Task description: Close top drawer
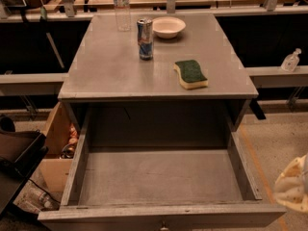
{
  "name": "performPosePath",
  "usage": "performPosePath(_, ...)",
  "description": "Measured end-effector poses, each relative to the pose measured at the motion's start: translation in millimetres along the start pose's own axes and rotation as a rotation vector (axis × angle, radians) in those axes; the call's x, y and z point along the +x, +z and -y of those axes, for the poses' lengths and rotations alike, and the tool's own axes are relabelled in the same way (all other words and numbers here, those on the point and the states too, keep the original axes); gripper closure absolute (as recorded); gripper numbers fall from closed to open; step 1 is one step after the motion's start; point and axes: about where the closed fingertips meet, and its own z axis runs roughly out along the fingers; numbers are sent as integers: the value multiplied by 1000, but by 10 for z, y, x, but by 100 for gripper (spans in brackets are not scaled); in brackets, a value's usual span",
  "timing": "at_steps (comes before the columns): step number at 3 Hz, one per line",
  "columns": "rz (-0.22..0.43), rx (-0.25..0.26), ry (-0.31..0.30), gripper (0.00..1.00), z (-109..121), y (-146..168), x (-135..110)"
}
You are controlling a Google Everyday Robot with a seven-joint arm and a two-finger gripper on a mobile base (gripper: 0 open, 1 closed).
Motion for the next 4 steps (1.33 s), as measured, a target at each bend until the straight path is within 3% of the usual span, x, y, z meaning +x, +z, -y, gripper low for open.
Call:
performPosePath(1,-18,-53,11,100,-208,242,103)
performPosePath(3,-21,-52,5,100,-230,343,72)
performPosePath(4,-1,-90,2,100,-461,802,141)
